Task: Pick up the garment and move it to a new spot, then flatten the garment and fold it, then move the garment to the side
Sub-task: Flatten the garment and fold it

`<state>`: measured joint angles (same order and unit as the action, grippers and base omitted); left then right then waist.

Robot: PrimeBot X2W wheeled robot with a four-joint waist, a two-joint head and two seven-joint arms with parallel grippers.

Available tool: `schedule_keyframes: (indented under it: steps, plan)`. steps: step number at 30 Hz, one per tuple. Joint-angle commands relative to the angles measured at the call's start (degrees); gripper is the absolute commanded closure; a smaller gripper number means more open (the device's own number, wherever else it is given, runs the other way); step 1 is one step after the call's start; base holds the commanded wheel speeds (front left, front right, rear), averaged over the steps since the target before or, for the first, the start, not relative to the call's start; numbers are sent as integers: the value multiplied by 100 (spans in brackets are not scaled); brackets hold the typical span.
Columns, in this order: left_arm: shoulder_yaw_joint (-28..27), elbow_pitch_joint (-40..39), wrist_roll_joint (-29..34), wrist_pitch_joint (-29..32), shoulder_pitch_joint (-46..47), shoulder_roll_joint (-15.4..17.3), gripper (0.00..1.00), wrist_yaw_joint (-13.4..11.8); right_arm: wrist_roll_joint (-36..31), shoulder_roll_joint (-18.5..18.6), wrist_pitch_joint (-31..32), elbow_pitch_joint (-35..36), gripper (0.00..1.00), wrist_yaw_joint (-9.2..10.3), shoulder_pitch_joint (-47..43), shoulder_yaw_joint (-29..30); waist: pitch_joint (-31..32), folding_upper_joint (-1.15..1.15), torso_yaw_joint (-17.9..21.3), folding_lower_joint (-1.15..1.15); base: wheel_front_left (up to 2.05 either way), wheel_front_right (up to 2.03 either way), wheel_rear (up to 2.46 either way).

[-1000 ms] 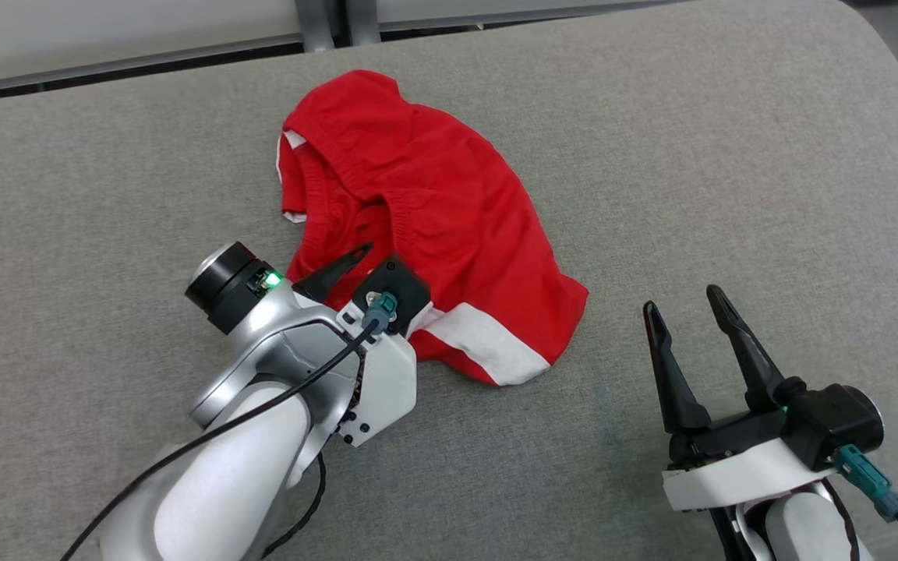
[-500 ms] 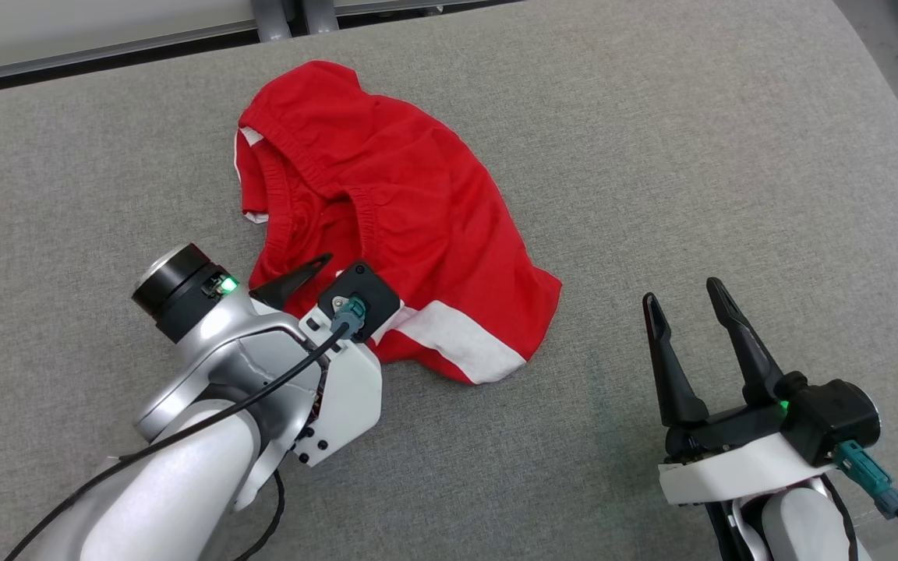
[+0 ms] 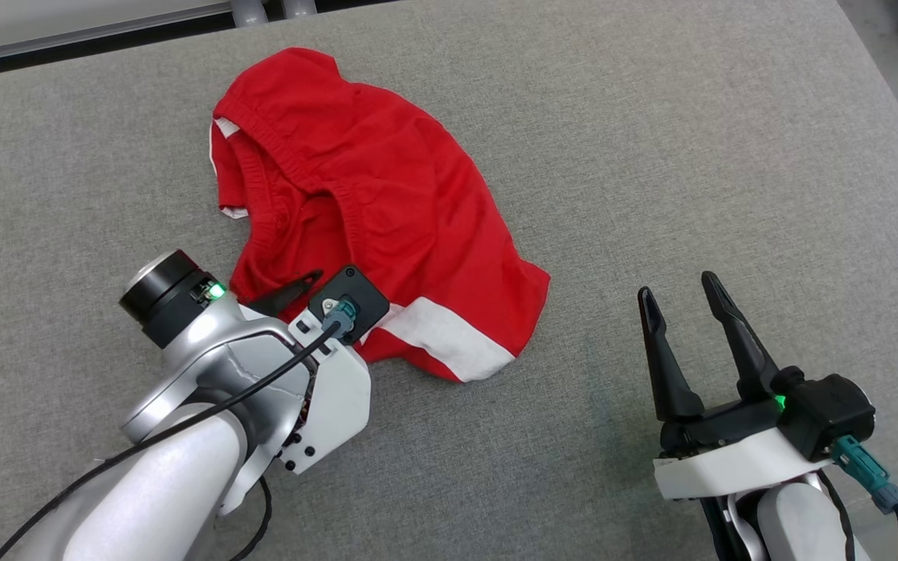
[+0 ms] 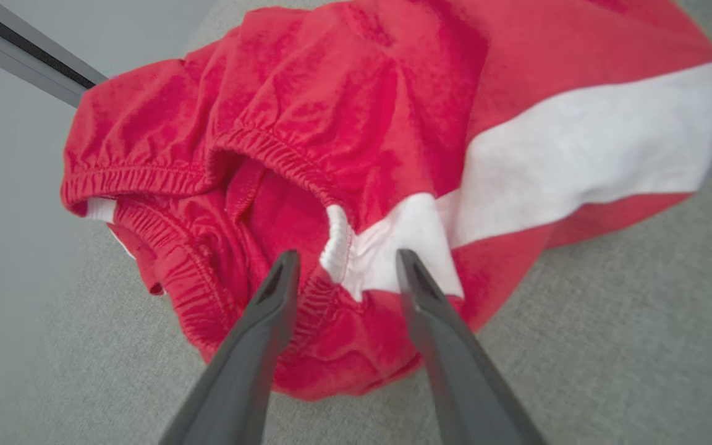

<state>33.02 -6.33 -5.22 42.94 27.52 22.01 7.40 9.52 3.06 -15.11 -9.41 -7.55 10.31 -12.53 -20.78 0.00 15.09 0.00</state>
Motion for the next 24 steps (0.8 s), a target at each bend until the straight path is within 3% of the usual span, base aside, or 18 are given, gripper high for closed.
schedule_keyframes:
  steps: [1, 8, 12, 15, 19, 21, 22, 24]
  plan:
    - [32, 10, -82, 17, 73, 33, 100, -14, 15, 1, -1, 3, 0, 12, 40, 14, -5, 0, 10, 0, 0, 0, 0]
    - [151, -66, -416, -51, 141, 82, 100, -4, 16, -8, -1, -22, 0, 12, 22, 19, 23, 0, 0, 0, 0, 0, 0]
    - [96, -162, -1418, -302, 191, -78, 100, 2, 53, -14, -1, -31, 0, 12, 86, 11, 90, 0, 46, 0, 0, 0, 0]
    - [-34, -191, -1990, -307, 458, 223, 100, 1, 180, -14, -1, -14, 0, 12, 122, -11, 146, 0, 131, 0, 0, 0, 0]
    - [-93, -296, -1867, 33, 817, 819, 100, 3, 346, -16, -1, 32, 0, 12, 188, -13, 74, 0, 257, 0, 0, 0, 0]
    - [-20, -406, -1683, 229, 871, 1050, 11, 4, 424, -14, 0, 29, 0, 12, 178, 10, 25, 0, 314, 0, 0, 0, 0]
    - [30, -480, -1596, 276, 851, 1117, 0, 3, 446, -14, -1, 19, 0, 12, 151, 22, 11, 0, 324, 0, 0, 0, 0]
    - [140, -603, -1403, 342, 725, 1191, 0, -65, 482, -16, -1, 9, 0, 12, 87, 25, -26, 0, 332, 0, 0, 0, 0]
